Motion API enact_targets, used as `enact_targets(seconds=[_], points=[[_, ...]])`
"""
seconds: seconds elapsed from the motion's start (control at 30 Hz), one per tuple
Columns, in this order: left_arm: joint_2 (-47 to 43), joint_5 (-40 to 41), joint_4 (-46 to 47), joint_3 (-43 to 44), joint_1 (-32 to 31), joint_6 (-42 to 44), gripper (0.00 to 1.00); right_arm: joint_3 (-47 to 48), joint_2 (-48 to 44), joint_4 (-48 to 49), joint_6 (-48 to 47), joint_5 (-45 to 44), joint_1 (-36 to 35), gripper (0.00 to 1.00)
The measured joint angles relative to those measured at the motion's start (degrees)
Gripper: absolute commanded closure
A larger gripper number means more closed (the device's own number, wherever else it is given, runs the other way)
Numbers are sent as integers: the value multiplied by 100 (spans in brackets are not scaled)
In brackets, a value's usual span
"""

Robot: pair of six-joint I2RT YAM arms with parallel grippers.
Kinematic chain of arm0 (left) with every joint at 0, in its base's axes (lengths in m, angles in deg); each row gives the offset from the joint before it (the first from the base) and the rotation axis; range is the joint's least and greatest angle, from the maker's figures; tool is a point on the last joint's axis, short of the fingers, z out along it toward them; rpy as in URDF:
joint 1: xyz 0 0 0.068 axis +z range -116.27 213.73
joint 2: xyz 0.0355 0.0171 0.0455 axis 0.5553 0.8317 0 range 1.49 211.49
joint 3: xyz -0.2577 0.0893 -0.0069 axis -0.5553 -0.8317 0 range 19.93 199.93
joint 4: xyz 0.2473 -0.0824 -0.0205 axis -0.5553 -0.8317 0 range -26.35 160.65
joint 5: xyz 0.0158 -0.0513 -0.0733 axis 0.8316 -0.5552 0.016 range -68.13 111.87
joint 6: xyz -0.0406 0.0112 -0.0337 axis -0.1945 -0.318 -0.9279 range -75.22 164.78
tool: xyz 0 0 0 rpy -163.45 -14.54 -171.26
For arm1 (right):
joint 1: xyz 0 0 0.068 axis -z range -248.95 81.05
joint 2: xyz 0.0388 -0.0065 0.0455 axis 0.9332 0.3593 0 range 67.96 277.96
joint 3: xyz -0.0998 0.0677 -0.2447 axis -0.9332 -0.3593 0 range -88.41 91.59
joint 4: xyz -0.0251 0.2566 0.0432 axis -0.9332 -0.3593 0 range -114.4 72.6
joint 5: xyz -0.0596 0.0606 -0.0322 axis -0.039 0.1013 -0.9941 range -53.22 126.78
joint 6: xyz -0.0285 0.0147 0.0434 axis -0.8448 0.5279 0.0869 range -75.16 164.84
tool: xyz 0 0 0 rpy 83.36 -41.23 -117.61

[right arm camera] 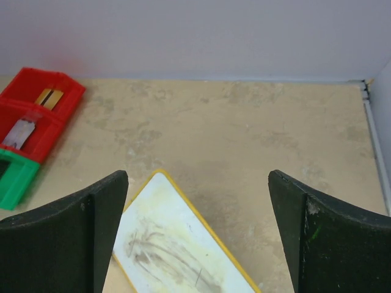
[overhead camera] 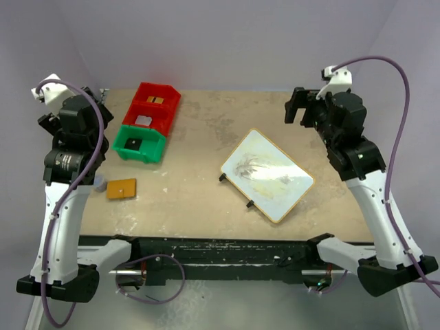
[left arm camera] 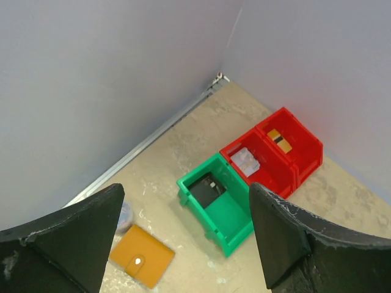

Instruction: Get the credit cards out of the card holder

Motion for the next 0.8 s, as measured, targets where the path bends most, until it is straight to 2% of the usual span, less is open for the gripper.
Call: enact_targets(seconds=[0.13, 0.27, 0.4, 0.53, 0.8], points=[[-103, -162, 138, -450, -4, -9, 18, -651, -278, 129, 107, 693, 234, 0], [-297, -472, 269, -1036, -31, -79, 12, -1318, -551, 219, 260, 1449, 393, 0], [-446, -1036, 402, -1633, -44, -245, 10, -1853, -623, 232, 393, 2009, 225, 0], [-420, -1849, 627, -2168, -105, -431, 9, -2173, -411, 232, 608, 2262, -378, 0], [-442, -3156, 1025, -3106, -452, -664, 9, -2302, 538, 461, 1021, 2284, -2236, 0]])
